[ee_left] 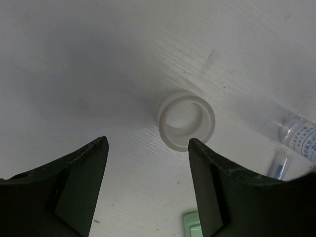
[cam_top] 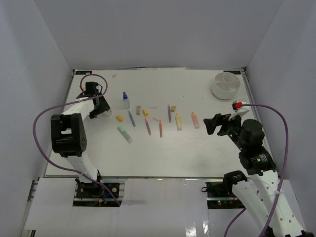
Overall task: Sort the stationery into containers
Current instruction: Pick up the stationery from the center of the board.
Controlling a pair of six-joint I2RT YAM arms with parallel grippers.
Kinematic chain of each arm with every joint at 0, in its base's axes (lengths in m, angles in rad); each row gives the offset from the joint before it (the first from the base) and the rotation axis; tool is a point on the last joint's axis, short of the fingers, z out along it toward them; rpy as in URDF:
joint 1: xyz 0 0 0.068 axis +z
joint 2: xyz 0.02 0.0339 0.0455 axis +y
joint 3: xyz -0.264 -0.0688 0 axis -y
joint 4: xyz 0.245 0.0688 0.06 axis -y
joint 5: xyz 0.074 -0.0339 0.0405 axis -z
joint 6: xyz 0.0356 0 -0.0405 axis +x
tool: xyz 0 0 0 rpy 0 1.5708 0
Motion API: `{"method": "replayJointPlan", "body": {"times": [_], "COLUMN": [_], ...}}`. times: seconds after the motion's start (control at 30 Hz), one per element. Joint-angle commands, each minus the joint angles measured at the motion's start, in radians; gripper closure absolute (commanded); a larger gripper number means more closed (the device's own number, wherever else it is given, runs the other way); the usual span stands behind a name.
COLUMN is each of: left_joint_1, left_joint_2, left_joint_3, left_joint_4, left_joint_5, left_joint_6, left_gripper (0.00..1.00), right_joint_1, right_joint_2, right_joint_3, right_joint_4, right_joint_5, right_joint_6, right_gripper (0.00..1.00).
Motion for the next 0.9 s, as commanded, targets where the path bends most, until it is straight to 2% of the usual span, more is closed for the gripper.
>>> {"method": "replayJointPlan", "body": {"times": [0.0, 0.63, 0.87], "left_joint_1": [0.003, 0.003, 0.003], "left_joint_2": [0.015, 0.136, 0.123], "left_joint_3": [0.064, 0.112, 0.108], "left_joint_4": [-0.002, -0.002, 0.0], "left_joint_5": [-0.013, -0.003, 0.006], "left_joint_6": [-0.003, 0.006, 0.008], "left_gripper": [0.25, 0.45, 0.63], "right_joint_1": [0.005, 0.005, 0.005], "right_joint_2": [-0.01, -0.009, -0.004], "right_joint_3": [-0.018, -0.03, -0.033], "right_joint_4": [0.045, 0.056, 0.059], "right_joint_5": [-0.006, -0.023, -0.038], "right_joint_6": [0.002, 0.0, -0.001], "right_gripper": [0.1, 0.1, 0.1]}}
